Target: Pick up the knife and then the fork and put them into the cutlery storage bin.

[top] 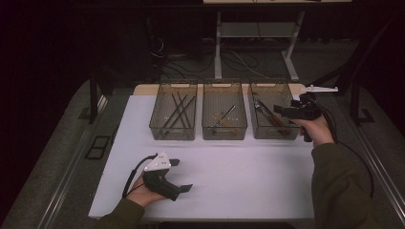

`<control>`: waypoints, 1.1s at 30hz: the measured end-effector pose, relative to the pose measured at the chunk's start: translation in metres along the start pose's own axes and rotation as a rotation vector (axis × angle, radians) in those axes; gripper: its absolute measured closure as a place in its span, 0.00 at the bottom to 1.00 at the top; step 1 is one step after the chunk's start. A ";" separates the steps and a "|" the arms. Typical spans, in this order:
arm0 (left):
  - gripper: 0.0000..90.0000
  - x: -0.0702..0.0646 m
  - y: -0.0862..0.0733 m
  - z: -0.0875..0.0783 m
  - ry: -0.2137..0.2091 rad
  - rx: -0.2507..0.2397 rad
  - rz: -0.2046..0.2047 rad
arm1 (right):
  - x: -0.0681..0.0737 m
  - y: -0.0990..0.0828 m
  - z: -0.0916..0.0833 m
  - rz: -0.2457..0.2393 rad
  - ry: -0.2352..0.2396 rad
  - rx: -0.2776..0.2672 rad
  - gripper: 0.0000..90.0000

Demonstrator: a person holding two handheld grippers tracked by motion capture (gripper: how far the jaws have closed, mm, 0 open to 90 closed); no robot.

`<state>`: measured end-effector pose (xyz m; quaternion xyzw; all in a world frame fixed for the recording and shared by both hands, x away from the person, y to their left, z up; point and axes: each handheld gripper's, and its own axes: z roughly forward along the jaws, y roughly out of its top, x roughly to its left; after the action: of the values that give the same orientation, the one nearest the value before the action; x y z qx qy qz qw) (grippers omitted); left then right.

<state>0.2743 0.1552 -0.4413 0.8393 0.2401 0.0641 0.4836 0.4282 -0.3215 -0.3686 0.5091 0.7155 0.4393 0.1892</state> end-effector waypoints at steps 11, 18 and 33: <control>0.00 0.000 0.000 0.000 0.006 0.002 0.002 | 0.012 -0.011 -0.010 -0.053 -0.001 0.009 0.16; 0.00 0.000 0.000 -0.002 0.009 0.004 0.000 | 0.018 -0.027 -0.018 -0.074 0.025 0.011 0.16; 0.00 -0.001 -0.001 -0.002 0.012 0.002 -0.004 | 0.045 -0.061 -0.043 -0.118 0.113 -0.050 0.16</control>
<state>0.2723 0.1569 -0.4406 0.8389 0.2448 0.0677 0.4815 0.3445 -0.3056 -0.3875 0.4355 0.7427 0.4730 0.1869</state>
